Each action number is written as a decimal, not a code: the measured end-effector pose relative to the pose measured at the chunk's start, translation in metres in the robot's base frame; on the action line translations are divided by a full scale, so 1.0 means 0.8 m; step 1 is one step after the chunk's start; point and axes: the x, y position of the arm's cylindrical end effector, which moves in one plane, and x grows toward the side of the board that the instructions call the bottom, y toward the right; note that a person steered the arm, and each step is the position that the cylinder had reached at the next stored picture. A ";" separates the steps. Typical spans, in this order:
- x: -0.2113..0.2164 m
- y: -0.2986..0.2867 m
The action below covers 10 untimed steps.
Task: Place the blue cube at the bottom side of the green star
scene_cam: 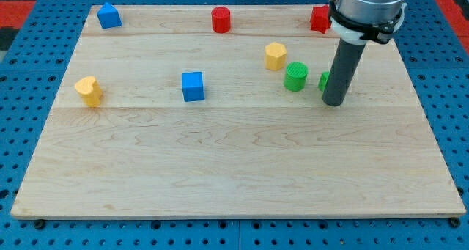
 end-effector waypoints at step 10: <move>-0.087 -0.271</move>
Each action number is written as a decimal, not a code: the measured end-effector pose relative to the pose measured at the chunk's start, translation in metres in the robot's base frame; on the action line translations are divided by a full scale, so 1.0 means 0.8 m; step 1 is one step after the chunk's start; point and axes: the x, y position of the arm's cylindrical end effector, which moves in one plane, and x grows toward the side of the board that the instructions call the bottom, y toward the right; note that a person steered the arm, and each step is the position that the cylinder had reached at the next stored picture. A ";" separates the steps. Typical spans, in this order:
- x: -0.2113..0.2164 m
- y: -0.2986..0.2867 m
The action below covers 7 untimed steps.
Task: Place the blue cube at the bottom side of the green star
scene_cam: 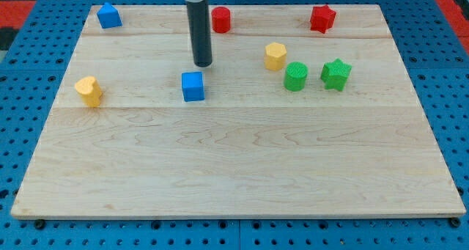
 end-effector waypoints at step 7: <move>0.174 0.001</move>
